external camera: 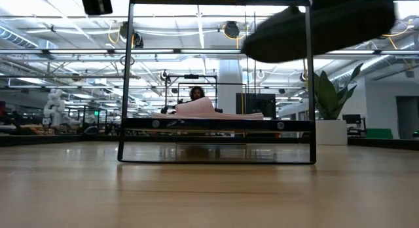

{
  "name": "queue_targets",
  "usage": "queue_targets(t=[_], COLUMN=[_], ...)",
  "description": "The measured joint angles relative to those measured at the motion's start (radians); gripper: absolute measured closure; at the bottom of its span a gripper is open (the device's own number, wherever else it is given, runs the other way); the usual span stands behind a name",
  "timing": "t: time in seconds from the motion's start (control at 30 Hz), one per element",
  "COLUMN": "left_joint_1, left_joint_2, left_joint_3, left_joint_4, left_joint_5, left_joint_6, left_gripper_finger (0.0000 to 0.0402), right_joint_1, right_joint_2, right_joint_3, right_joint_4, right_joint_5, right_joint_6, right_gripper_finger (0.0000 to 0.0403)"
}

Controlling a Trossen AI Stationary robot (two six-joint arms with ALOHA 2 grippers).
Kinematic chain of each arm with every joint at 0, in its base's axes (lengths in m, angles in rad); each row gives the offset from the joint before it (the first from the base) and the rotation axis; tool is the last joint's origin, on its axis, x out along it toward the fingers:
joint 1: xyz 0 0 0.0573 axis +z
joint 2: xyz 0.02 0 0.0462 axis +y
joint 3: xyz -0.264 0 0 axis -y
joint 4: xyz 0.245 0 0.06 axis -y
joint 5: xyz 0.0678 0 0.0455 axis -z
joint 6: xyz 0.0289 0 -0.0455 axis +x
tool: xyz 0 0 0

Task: Pick and place slides into the shelf
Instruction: Put the left black slide on the shelf

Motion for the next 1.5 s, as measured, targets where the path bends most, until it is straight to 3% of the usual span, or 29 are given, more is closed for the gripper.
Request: queue_targets(t=[0.13,0.33,0.5,0.63,1.0,1.5], left_joint_1=[0.029,0.078,0.1,0.111,0.166,0.239], left_joint_2=[-0.002,-0.001,-0.002,-0.002,-0.002,-0.002], left_joint_3=[0.0,0.0,0.0,0.0,0.0,0.0], left_joint_4=[0.083,0.11,0.126,0.155,0.152,0.151], left_joint_5=[0.001,-0.001,0.0,0.0,-0.01,-0.011], left_joint_6=[-0.073,-0.202,-0.244,-0.244,-0.227,-0.211], left_gripper_finger=[0.0144,0.0144,0.0144,0.0144,0.0144,0.0144], right_joint_1=[-0.064,-0.137,-0.186,-0.216,-0.268,-0.373], right_joint_2=[0.0,0.001,-0.004,-0.005,-0.005,-0.001], right_joint_3=[0.013,0.013,0.015,0.015,0.015,-0.013], right_joint_4=[0.263,0.713,0.94,0.967,0.95,0.957], right_joint_5=[0.064,0.059,-0.098,-0.23,-0.579,-0.845], right_joint_6=[-0.443,-1.114,-1.415,-1.489,-1.49,-1.481], right_gripper_finger=[0.0402,0.0403,0.0403,0.0403,0.0403,0.0403])
